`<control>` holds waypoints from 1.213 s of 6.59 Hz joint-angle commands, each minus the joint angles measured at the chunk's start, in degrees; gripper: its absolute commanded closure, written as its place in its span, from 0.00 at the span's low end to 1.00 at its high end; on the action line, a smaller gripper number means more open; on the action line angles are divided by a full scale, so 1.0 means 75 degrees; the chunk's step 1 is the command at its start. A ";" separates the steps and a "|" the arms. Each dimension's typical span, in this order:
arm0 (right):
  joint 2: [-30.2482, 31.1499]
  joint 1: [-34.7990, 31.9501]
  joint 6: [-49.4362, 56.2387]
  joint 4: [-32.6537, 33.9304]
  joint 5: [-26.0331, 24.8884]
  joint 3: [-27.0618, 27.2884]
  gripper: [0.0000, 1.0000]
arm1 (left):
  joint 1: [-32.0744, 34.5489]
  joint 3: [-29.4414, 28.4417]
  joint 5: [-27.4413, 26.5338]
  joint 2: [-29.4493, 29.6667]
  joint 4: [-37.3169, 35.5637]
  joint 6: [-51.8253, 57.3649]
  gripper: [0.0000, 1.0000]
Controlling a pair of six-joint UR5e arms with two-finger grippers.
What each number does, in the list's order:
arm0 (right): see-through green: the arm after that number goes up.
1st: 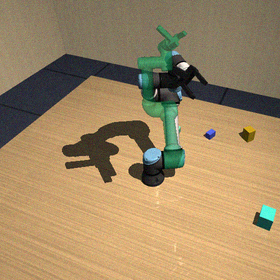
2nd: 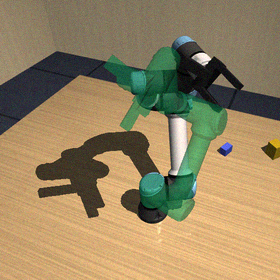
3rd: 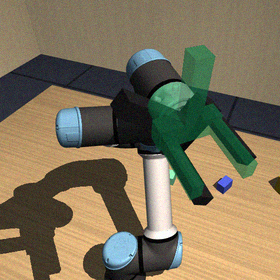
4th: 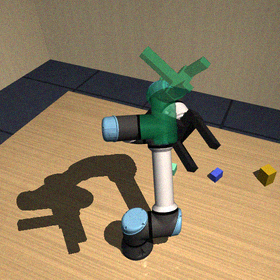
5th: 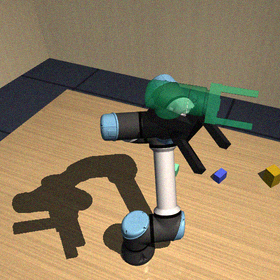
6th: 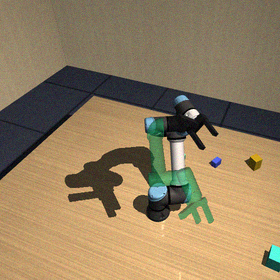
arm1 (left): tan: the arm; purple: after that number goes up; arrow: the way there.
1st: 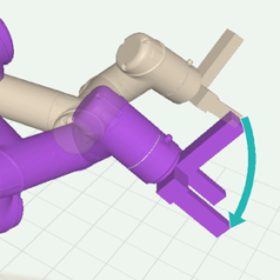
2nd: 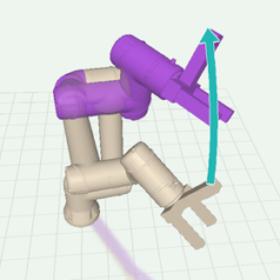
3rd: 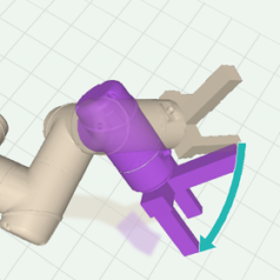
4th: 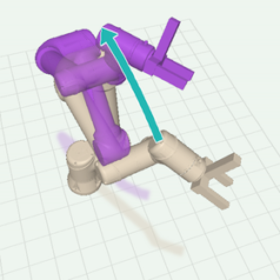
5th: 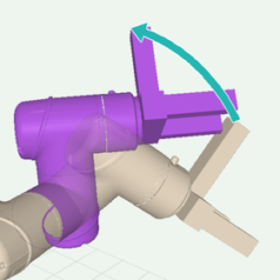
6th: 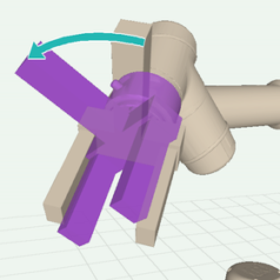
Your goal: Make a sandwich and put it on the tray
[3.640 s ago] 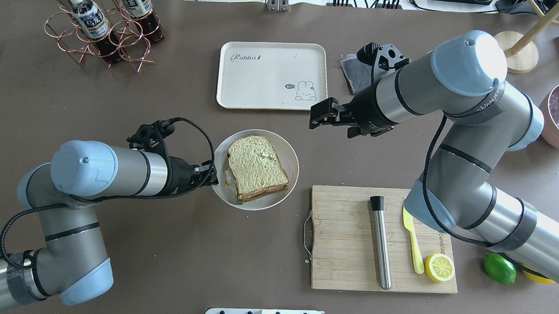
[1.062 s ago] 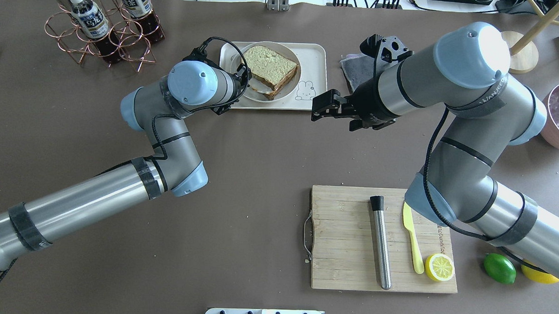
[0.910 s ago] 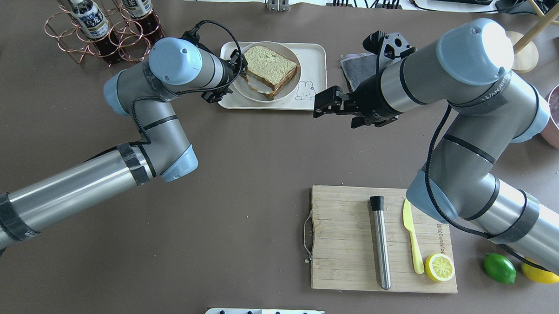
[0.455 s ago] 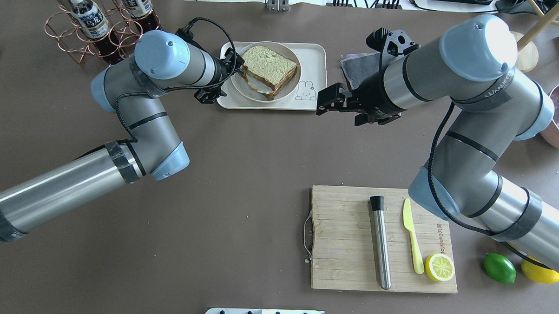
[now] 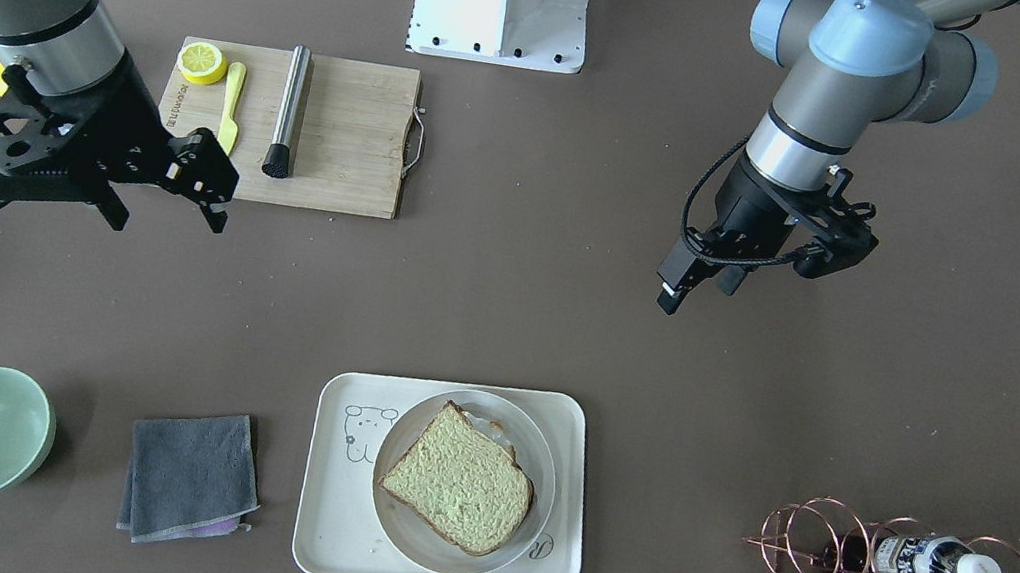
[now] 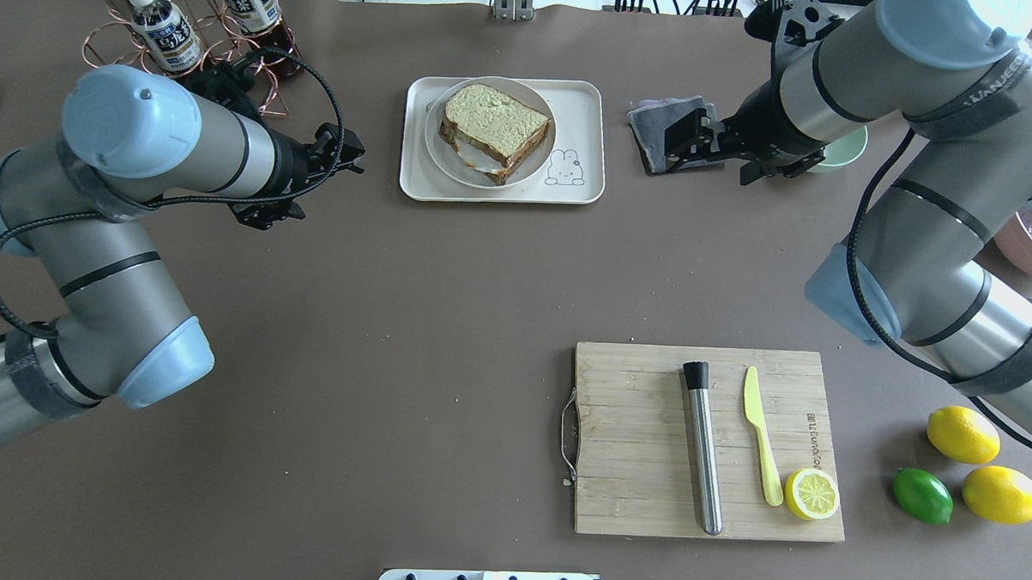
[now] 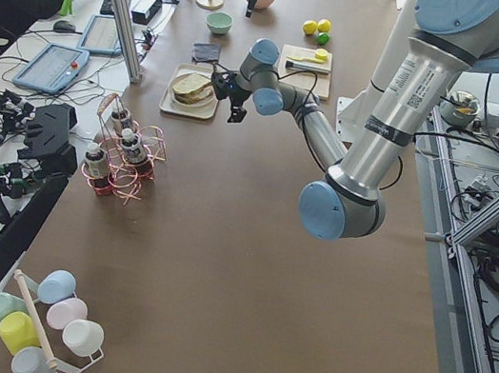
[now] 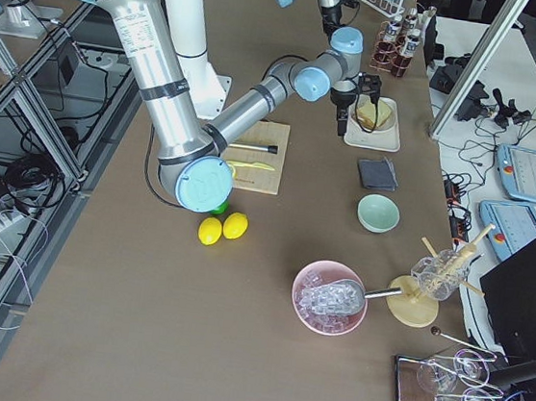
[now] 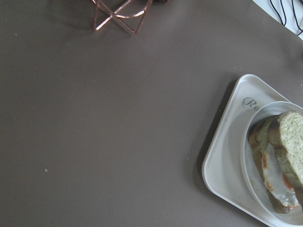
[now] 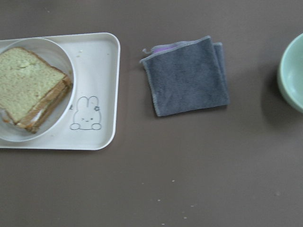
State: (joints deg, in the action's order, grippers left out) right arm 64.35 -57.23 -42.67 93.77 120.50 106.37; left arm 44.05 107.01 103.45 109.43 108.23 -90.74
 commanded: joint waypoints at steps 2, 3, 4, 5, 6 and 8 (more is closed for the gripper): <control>0.0874 -0.2065 0.5111 0.2292 -0.0140 -0.0237 0.00 | 0.1770 0.0381 0.0836 -0.2139 -0.0075 0.4756 0.02; 0.1456 -0.2699 0.6322 0.2298 -0.0129 -0.0365 0.00 | 0.3241 0.0206 0.2038 -0.2366 -0.0841 0.6839 0.02; 0.1926 -0.3204 0.7007 0.2263 -0.0059 -0.0506 0.00 | 0.4636 0.0042 0.2502 -0.2461 -0.1858 0.9517 0.02; 0.2395 -0.3789 0.7663 0.2205 0.0173 -0.0716 0.00 | 0.5880 -0.0505 0.3145 -0.2474 -0.2588 1.1504 0.02; 0.3003 -0.4143 0.7983 0.2204 0.0408 -0.0741 0.00 | 0.6472 -0.1125 0.3929 -0.2485 -0.2757 1.2499 0.02; 0.3838 -0.4613 0.7964 0.1717 0.0725 -0.0858 0.00 | 0.6759 -0.1797 0.4007 -0.2917 -0.2642 1.3512 0.02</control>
State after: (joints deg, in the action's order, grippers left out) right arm 89.67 -89.80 16.85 109.22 124.64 100.67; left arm 93.29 96.11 132.57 89.22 88.49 5.85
